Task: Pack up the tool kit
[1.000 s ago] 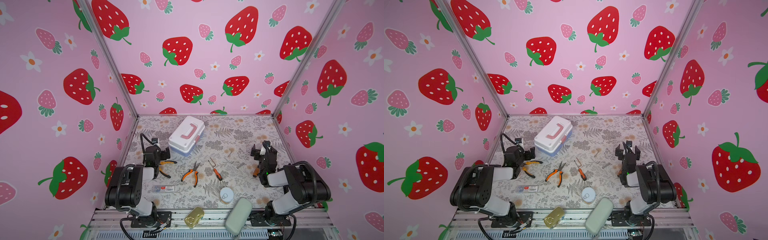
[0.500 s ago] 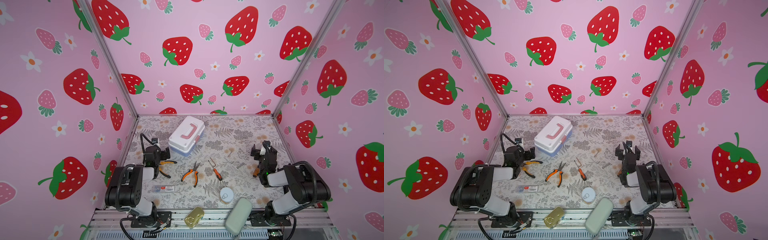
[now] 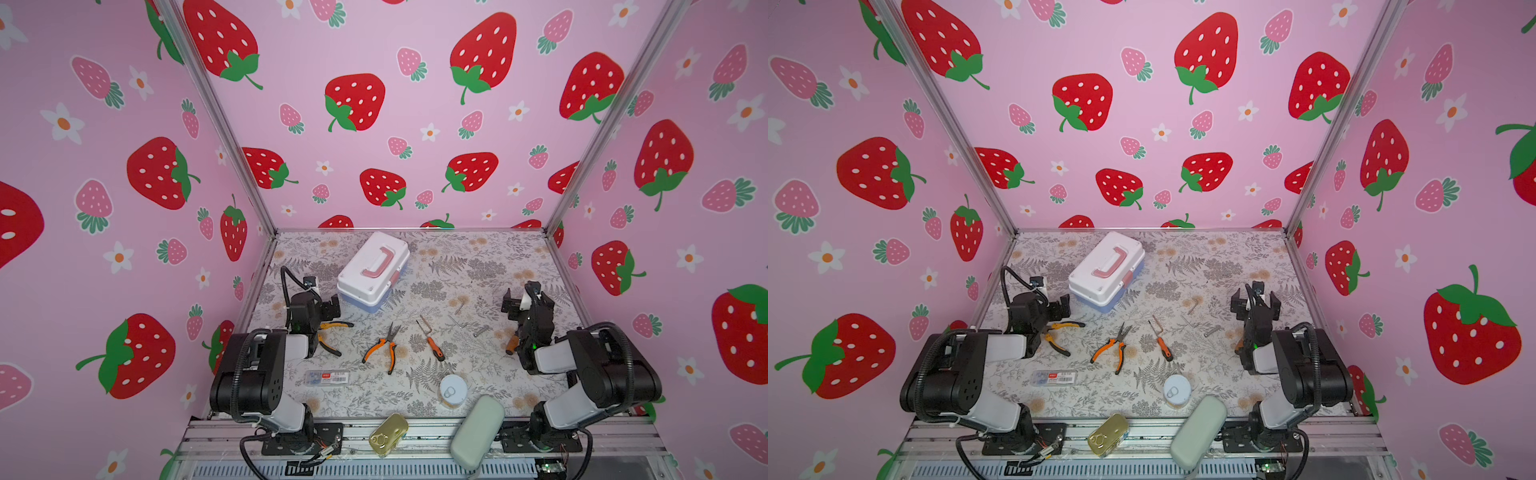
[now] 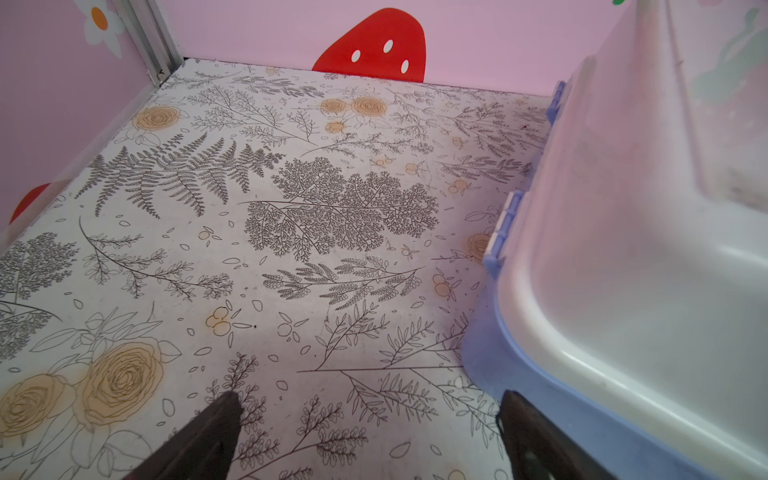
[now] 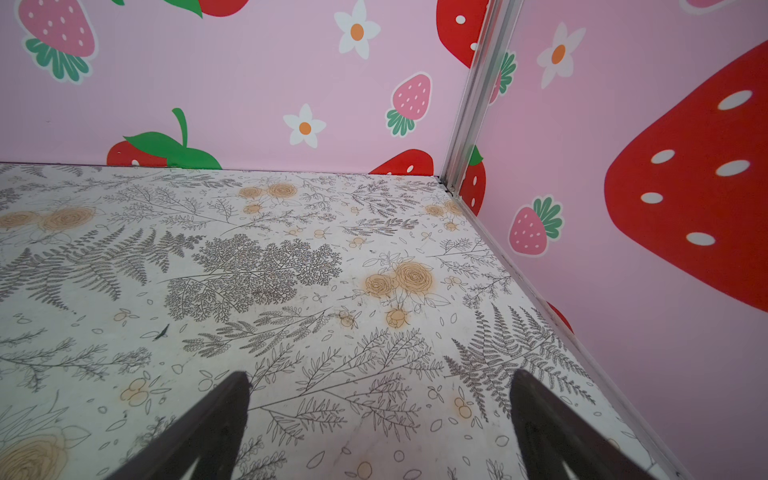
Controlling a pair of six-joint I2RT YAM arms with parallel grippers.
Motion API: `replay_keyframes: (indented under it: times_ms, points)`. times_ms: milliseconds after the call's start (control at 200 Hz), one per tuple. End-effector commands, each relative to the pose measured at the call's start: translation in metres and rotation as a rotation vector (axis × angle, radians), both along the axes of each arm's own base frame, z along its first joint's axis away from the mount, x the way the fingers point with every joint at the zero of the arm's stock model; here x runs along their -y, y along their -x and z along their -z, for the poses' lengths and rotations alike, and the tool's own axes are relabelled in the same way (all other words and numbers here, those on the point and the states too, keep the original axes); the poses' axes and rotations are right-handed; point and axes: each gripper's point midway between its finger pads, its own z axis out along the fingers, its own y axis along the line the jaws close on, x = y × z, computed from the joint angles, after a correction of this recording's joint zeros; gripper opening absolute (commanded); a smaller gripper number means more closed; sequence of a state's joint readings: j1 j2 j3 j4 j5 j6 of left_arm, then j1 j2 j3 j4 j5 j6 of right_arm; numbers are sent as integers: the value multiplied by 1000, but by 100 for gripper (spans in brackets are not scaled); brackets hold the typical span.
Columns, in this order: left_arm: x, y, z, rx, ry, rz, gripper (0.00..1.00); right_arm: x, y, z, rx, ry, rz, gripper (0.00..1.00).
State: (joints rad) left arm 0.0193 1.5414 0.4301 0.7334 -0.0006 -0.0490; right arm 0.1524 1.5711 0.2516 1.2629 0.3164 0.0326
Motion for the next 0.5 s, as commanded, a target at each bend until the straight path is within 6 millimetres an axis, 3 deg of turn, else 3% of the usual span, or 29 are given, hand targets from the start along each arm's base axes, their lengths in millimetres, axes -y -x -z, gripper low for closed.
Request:
replay_keyframes:
  times_ms: [0,155,240,315,365,490]
  points:
    - [-7,-3,-35,55,-46,-63,99,12,6,-12,39,-33,65,99]
    - [-19,10,-62,21,-45,-193,99,8,9,-39,63,24,123,99]
    - [-12,14,-79,48,-59,-205,99,7,24,-65,149,2,119,99]
    - [-9,15,-99,74,-33,-242,99,9,26,-68,148,-33,135,99]
    - [-16,20,-109,55,35,-323,99,9,23,-65,127,-39,143,99]
    - [-55,46,-131,50,134,-668,99,-1,12,-66,93,-45,143,99]
